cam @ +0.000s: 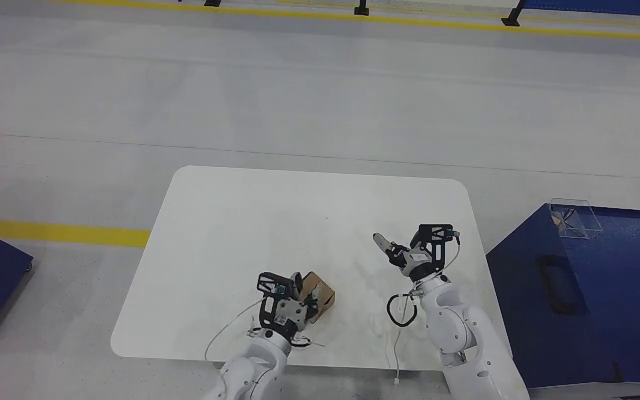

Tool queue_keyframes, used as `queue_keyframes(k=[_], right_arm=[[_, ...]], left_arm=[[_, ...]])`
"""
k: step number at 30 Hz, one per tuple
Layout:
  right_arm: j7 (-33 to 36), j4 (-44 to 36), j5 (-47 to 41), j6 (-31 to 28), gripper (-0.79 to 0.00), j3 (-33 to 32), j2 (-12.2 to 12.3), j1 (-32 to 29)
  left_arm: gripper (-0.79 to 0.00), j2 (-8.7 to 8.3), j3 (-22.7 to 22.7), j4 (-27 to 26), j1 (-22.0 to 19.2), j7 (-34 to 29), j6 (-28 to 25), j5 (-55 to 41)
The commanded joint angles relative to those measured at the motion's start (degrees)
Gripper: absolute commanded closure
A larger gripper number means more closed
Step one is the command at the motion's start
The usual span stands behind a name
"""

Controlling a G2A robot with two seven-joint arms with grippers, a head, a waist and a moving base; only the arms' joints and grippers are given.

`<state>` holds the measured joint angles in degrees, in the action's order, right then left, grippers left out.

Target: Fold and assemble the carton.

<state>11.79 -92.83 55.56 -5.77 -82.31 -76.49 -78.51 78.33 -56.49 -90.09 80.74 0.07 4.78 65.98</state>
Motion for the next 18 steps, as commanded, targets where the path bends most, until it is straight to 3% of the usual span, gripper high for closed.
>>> queue_keyframes(k=[1, 7, 13, 18], right_arm=[[0.0, 0.0, 0.0, 0.0, -0.785, 0.0, 0.0, 0.0], [0.0, 0.0, 0.0, 0.0, -0.785, 0.0, 0.0, 0.0], [0.0, 0.0, 0.0, 0.0, -0.785, 0.0, 0.0, 0.0], [0.0, 0.0, 0.0, 0.0, -0.785, 0.0, 0.0, 0.0]], left_arm=[[0.000, 0.08, 0.0, 0.4, -0.2, -0.7, 0.1, -0.3], [0.000, 0.23, 0.1, 1.9, -0.6, -3.0, 1.1, 0.7], [0.000, 0.30, -0.6, 0.3, 0.6, 0.8, 0.2, -0.4], [0.000, 0.38, -0.2, 1.6, 0.0, -2.6, 0.9, 1.3]])
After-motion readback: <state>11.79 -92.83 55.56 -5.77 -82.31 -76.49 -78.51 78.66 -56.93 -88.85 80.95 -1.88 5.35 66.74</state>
